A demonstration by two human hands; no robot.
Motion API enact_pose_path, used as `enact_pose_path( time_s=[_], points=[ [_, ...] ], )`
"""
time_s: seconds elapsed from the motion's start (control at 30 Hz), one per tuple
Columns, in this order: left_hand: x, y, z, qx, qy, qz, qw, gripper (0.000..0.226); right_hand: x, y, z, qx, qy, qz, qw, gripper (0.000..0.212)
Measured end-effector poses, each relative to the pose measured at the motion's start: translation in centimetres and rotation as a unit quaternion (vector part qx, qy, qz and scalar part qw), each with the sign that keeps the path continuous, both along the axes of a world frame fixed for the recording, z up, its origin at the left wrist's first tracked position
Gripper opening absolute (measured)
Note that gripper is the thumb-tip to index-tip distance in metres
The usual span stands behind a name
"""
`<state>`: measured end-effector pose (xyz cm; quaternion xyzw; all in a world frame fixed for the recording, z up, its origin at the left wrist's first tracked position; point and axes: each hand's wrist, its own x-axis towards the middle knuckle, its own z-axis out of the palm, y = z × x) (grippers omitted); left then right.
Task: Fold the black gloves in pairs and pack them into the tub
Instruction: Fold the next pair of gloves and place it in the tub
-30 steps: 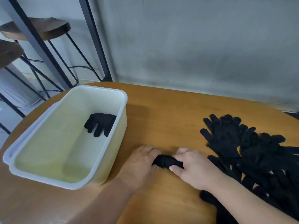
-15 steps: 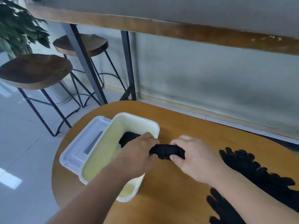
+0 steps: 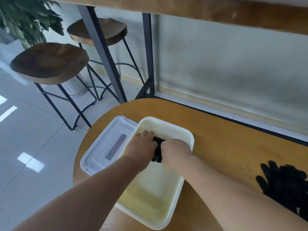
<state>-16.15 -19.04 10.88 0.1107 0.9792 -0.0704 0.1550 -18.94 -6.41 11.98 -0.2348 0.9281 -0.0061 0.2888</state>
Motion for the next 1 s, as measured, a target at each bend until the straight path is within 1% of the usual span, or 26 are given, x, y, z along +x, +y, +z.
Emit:
enact_pose_path(
  time_s=[0.07, 0.13, 0.3, 0.4, 0.5, 0.6, 0.7, 0.8, 0.9, 1.0],
  points=[
    [-0.2, 0.5, -1.2, 0.004, -0.034, 0.027, 0.999, 0.019, -0.4, -0.4, -1.4, 0.013, -0.023, -0.025, 0.999, 0.023],
    [-0.3, 0.9, -2.5, 0.021, -0.064, 0.058, 0.996, 0.022, -0.6, -0.7, -2.6, 0.022, -0.041, -0.052, 0.998, 0.028],
    [-0.7, 1.0, -5.2, 0.041, -0.085, 0.107, 0.99, 0.04, -1.0, -1.8, -4.2, 0.019, -0.046, -0.098, 0.994, 0.029],
    [-0.4, 0.9, -6.3, 0.065, -0.107, 0.142, 0.982, 0.042, -1.3, -2.2, -5.4, 0.017, -0.075, -0.132, 0.988, 0.03],
    [0.0, 1.0, -6.8, 0.088, -0.125, 0.172, 0.973, 0.047, -1.2, -2.8, -6.1, 0.027, -0.106, -0.137, 0.984, 0.031],
    [0.0, 0.9, -6.9, 0.1, -0.134, 0.192, 0.967, 0.042, -1.9, -3.1, -6.0, 0.046, -0.119, -0.141, 0.982, 0.028],
    [-0.1, 0.6, -6.9, 0.091, -0.136, 0.192, 0.968, 0.037, -2.6, -3.0, -6.0, 0.061, -0.135, -0.153, 0.977, 0.03],
    [-0.1, 0.5, -6.9, 0.092, -0.135, 0.191, 0.968, 0.038, -2.7, -3.0, -6.4, 0.052, -0.153, -0.178, 0.971, 0.027],
    [-0.1, 0.5, -7.0, 0.096, -0.13, 0.193, 0.968, 0.037, -2.8, -3.2, -6.1, 0.055, -0.19, -0.201, 0.959, 0.026],
    [-0.2, 0.4, -6.9, 0.099, -0.128, 0.199, 0.967, 0.035, -3.0, -3.1, -5.5, 0.049, -0.187, -0.196, 0.961, 0.027]
  ],
)
